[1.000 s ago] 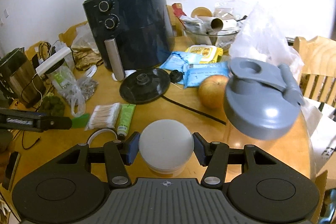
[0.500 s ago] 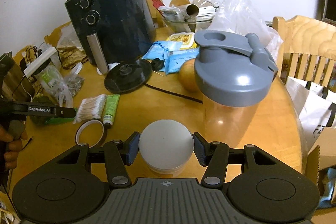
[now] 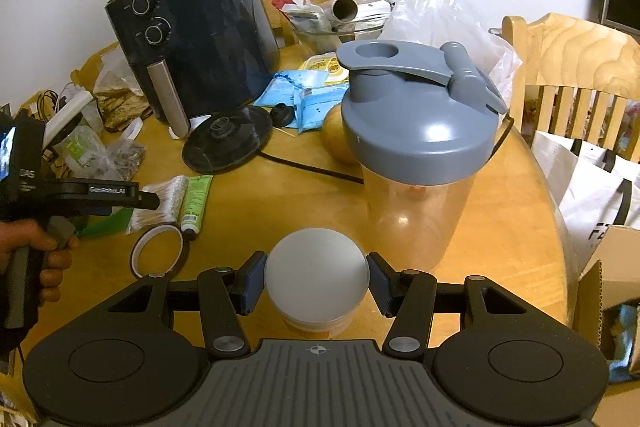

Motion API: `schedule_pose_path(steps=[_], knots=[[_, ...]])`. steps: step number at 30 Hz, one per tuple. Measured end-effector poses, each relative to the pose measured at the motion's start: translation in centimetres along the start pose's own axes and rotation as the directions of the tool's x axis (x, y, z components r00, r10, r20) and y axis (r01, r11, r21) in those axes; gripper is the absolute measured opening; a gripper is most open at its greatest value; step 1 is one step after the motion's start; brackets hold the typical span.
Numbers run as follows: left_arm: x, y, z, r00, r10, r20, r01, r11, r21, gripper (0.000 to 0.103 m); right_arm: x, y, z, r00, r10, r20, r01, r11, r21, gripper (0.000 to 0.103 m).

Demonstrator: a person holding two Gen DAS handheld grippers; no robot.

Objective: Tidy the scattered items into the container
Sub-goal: 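Close the left gripper on the cotton swab pack while the right gripper holds the jar, then lift the swab pack with the left gripper while the right gripper holds the jar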

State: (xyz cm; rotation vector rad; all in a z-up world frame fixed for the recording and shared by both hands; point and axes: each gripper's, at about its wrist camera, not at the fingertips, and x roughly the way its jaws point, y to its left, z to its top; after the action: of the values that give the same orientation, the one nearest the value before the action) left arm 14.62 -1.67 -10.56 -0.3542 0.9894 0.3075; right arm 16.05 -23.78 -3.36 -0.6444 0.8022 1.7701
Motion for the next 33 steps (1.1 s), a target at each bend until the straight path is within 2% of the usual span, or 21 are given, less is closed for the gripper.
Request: schedule_pose_path(steps=[6,9,12,15,18,28,33], knots=[[1.8,0.4,0.6,1.0,-0.001,-0.023,0.001,1.0,-0.017,0.095,0.0,-0.5,-0.2,1.0,-0.016,-0.006,0.016,1.0,0.011,0.057],[2.7,1.0,0.8,0.998,-0.04,-0.04,0.038,0.998,-0.051,0.095,-0.1,-0.7,-0.2,1.0,-0.019,-0.004,0.019,1.0,0.015,0.057],[3.6,1.3,0.8,0.996,-0.058,-0.074,0.053,0.996,-0.071,0.08,-0.2,-0.9,-0.2,1.0,-0.024,-0.005,0.024,1.0,0.02,0.057],[3.4,1.2,0.8,0.997,-0.059,-0.056,0.056,0.997,-0.06,0.073,-0.3,-0.9,-0.3,1.0,-0.027,-0.004,0.027,0.999,0.022,0.057],[3.1,1.4,0.9,0.997,-0.067,-0.045,0.064,0.996,-0.066,0.071,-0.5,-1.0,-0.4,1.0,-0.028,-0.001,0.028,0.999,0.026,0.057],[0.7,1.3,1.0,0.997,-0.082,0.006,0.082,0.996,-0.041,0.07,-0.9,-0.4,-0.3,1.0,-0.014,0.008,0.014,1.0,0.011,0.057],[-2.1,1.0,0.9,0.992,-0.108,0.071,0.11,0.994,-0.018,0.07,-1.2,0.0,-0.1,1.0,-0.003,0.016,0.003,1.0,0.003,0.057]])
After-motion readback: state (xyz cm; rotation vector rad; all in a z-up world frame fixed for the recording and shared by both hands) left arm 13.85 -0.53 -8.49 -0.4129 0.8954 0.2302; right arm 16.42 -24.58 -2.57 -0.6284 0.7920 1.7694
